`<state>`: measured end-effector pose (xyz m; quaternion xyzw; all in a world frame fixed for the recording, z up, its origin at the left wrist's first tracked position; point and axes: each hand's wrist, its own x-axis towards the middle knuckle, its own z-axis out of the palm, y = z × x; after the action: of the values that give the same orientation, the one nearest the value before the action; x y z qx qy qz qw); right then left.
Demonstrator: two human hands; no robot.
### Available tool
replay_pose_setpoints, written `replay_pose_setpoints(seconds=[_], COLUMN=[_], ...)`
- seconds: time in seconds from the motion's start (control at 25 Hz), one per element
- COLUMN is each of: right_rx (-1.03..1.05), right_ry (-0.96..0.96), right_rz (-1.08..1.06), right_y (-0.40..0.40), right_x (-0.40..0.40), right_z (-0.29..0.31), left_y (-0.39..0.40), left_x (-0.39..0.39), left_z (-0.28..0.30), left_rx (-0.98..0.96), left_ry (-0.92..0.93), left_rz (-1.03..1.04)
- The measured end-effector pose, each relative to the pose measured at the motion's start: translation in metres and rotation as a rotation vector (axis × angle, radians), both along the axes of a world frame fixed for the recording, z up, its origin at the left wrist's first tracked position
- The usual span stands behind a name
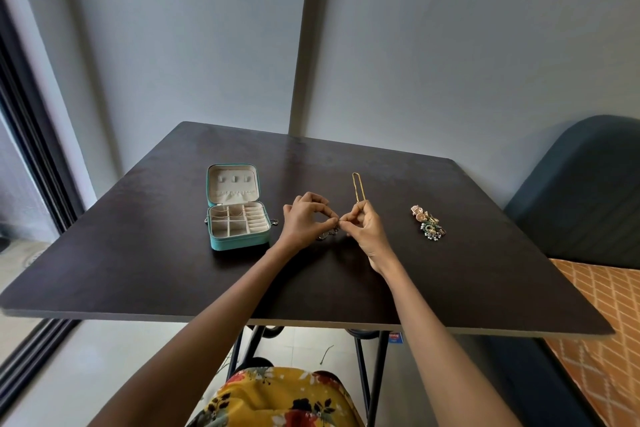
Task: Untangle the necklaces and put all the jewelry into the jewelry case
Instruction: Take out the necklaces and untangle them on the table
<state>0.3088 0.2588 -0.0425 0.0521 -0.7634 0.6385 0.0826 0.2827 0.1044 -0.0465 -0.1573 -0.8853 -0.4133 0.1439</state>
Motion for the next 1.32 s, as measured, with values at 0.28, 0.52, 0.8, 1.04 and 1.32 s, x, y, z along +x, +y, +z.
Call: replay_pose_setpoints(seconds=[0.28, 0.52, 0.8, 1.04, 1.32], right_rx=[0.093, 0.141, 0.182, 0.156, 0.201], right_ry=[0.049, 0.016, 0.006, 0.009, -0.003], right_rz=[-0.041, -0.092, -0.104, -0.083, -0.014], right_y=[-0.0029, -0.0064, -0.0071, -0.0069, -0.0072], right_x=[0.0013, -0.002, 0.0015, 0.0012, -0.0016], right_z=[-0.0019, -0.0057, -0.0048, -0.0044, -0.006], left_y=[0.0016, 0.0014, 0.0002, 0.0022, 0.003], left_x=[0.0008, -0.0007, -0.0028, -0.0036, -0.0053], left_z=[-0.0031, -0.0044, -0.0027, -0.0047, -0.0044], left_rx=[-0.166, -0.115, -0.046, -0.048, -0.094], left_ry=[0.099, 0.1, 0.03, -0.002, -0.034], left_rz=[0.009, 0.071, 0.105, 0.044, 0.046])
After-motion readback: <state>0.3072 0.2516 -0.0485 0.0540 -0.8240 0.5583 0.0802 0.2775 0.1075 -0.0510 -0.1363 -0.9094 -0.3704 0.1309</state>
